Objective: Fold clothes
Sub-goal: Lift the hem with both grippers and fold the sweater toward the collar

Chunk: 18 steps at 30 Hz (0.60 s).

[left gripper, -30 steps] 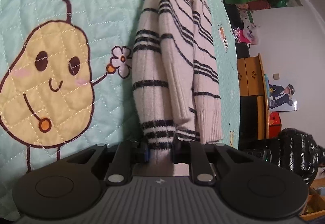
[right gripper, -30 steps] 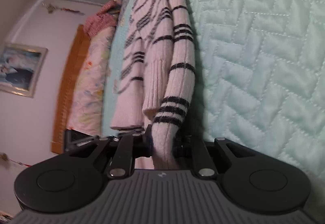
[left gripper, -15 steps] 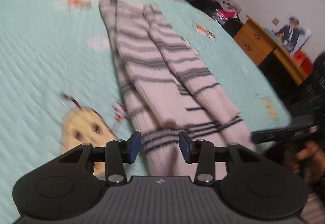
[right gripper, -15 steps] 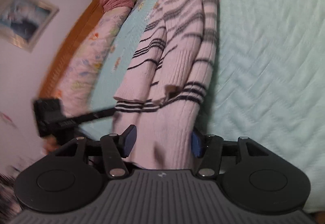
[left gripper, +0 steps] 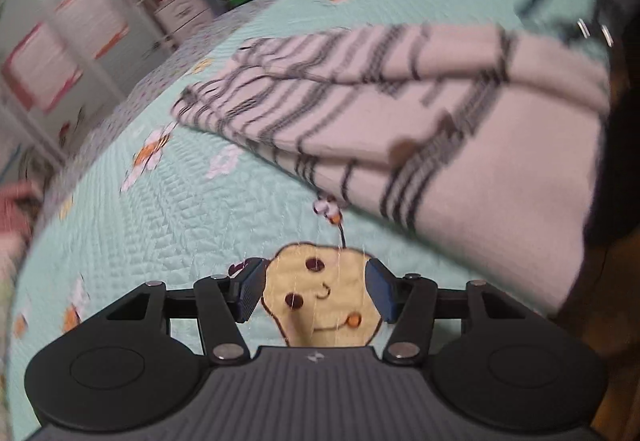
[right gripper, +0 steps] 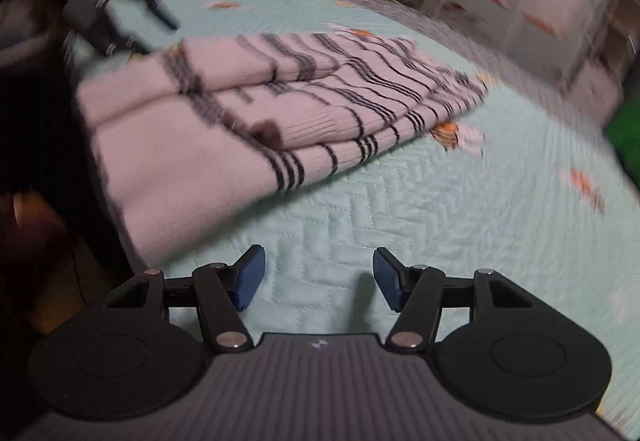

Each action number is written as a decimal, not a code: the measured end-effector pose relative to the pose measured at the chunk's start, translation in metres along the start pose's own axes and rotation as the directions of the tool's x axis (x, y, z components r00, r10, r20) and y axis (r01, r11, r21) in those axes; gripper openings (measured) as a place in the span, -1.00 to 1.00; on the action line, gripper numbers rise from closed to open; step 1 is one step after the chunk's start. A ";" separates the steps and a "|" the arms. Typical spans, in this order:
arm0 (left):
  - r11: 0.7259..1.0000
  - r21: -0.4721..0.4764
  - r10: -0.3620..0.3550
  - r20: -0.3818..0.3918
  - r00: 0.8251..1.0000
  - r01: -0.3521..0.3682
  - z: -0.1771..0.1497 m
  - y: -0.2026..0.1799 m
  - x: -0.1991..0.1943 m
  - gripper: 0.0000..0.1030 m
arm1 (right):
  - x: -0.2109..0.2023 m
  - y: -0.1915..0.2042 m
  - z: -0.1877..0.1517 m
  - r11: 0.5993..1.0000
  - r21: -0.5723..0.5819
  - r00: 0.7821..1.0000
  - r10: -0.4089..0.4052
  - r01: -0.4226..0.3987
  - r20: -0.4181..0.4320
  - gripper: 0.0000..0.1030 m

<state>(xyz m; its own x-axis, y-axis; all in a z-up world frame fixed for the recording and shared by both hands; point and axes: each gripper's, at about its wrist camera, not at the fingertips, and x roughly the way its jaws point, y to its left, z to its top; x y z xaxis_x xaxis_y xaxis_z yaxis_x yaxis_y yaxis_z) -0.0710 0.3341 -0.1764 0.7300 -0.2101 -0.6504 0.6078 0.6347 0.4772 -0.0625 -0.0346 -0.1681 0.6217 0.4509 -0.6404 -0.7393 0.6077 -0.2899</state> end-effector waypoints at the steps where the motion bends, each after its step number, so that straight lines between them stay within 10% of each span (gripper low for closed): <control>1: 0.999 0.034 0.002 0.014 1.000 -0.003 -0.001 -0.004 0.000 0.12 | 0.001 0.000 0.001 1.000 -0.025 1.000 0.005 -0.005 0.005 0.21; 10: 0.980 0.198 -0.033 0.126 0.991 0.008 0.005 -0.017 0.008 0.14 | 0.014 0.016 0.011 0.956 -0.291 0.996 0.063 -0.040 0.069 0.33; 18: 0.903 0.424 -0.041 0.252 0.967 -0.073 -0.001 -0.035 0.010 0.24 | 0.014 0.035 0.008 0.816 -0.574 0.988 0.032 0.063 0.153 0.61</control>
<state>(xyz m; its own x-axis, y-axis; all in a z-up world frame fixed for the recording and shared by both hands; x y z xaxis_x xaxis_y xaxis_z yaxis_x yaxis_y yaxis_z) -0.0856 0.3110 -0.1999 0.7599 -0.4165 -0.4991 0.6282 0.2729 0.7287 -0.0776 -0.0025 -0.1816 0.6303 0.5644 -0.5330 -0.7129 0.1488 -0.6853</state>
